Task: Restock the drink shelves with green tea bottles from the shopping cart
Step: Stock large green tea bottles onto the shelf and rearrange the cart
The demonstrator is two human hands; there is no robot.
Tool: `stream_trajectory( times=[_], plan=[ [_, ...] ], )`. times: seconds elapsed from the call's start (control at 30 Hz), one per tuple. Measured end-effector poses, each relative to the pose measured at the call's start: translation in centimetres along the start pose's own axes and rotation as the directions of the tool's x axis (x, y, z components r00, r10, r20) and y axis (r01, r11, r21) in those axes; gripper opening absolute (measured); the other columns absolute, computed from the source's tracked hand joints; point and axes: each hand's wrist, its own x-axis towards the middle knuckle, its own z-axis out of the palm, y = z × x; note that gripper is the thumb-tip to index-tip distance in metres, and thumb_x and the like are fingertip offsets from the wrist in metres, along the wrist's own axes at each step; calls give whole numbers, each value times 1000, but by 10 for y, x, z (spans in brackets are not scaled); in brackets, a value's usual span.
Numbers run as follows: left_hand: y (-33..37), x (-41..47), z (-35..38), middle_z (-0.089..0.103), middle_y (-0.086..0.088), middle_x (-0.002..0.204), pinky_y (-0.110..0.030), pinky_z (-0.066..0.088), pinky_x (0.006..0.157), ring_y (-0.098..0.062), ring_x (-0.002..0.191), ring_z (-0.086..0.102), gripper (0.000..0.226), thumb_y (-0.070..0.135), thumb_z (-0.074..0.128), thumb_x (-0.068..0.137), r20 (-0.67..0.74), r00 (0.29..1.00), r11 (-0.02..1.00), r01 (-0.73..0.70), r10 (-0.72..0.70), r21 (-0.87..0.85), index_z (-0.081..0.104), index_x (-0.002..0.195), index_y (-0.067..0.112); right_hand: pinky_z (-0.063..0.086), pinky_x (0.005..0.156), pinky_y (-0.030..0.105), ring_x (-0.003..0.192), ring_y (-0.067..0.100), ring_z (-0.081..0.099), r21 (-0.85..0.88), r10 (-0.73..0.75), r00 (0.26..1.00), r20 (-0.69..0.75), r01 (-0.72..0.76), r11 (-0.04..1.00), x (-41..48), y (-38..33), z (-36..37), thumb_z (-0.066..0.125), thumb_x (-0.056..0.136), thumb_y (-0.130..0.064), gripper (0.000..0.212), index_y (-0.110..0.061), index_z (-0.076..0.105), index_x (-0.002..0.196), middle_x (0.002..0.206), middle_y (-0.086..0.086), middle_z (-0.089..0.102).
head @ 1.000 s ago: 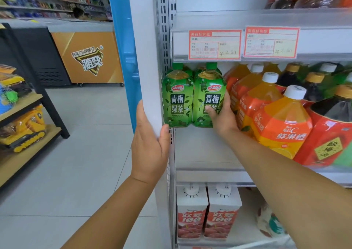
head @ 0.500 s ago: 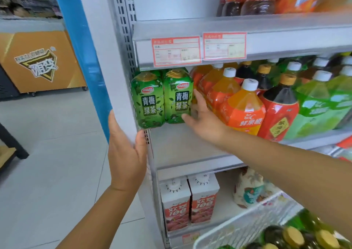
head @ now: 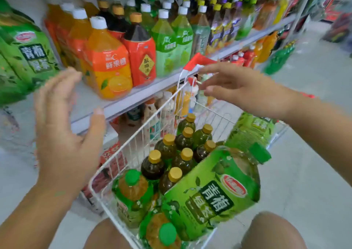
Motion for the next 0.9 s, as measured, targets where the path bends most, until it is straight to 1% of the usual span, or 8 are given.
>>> stream_trajectory(
  times=[0.07, 0.17, 0.27, 0.4, 0.5, 0.6, 0.77, 0.9],
  plan=[
    [53, -17, 16, 39, 23, 147, -27, 38, 110, 2, 134, 41, 51, 51, 55, 88, 358, 922, 965, -53, 146, -257, 41, 137, 51, 48, 97, 31, 109, 2, 61, -42, 52, 999, 11, -51, 998, -26, 20, -12, 62, 88, -27, 35, -35, 56, 122, 114, -7, 67],
    [87, -36, 44, 29, 39, 147, -36, 35, 111, 11, 136, 33, 72, 84, 54, 67, 786, 572, 949, 38, 235, -312, 33, 134, 67, 43, 102, 32, 115, 2, 55, -292, 90, 994, -55, -103, 951, -57, 53, -26, 63, 87, -33, 33, -36, 58, 120, 123, -10, 62],
    [91, -35, 84, 26, 31, 153, -25, 31, 111, 14, 134, 31, 87, 92, 61, 50, 891, 393, 964, 40, 228, -264, 33, 130, 72, 39, 105, 33, 121, 10, 50, -418, 61, 993, -102, -98, 903, -75, 76, -30, 62, 87, -37, 40, -28, 59, 125, 128, -7, 59],
    [97, -26, 91, 17, 57, 134, -23, 34, 107, 23, 127, 28, 97, 67, 81, 57, 967, 198, 983, 54, 161, -175, 15, 127, 79, 37, 107, 28, 123, 10, 46, -381, 97, 979, -180, -161, 910, -79, 88, -29, 56, 80, -52, 59, -23, 53, 132, 132, -1, 50],
    [88, -19, 87, 30, 57, 127, -15, 37, 100, 26, 119, 36, 96, 60, 85, 58, 976, 186, 990, 60, 116, -130, 18, 123, 79, 38, 107, 31, 118, 9, 46, -337, 148, 971, -189, -206, 919, -76, 91, -28, 67, 82, -41, 59, -25, 49, 135, 130, -4, 48],
    [86, -20, 88, 51, 47, 119, -12, 43, 93, 20, 109, 53, 83, 49, 88, 59, 993, 79, 982, 159, 93, -105, 32, 113, 78, 37, 109, 37, 125, 12, 44, -266, 273, 937, -218, -326, 907, -72, 98, -26, 65, 76, -55, 74, -28, 41, 140, 139, -3, 44],
    [80, -30, 92, 69, 22, 116, -27, 50, 95, -1, 106, 66, 72, 21, 92, 64, 975, 199, 931, 326, 100, -162, 54, 121, 43, 43, 103, 41, 125, 22, 49, -253, 394, 847, -357, -493, 832, -64, 98, -22, 59, 74, -69, 89, -23, 32, 145, 142, 5, 46],
    [66, -34, 86, 73, 12, 112, -35, 53, 95, -9, 104, 69, 90, 48, 93, 40, 928, 365, 877, 420, 71, -232, 57, 121, 34, 47, 82, 37, 110, 30, 57, -411, 497, 783, -374, -620, 668, -52, 79, -18, 44, 73, -81, 96, -14, 34, 142, 128, 13, 56]
  ],
)
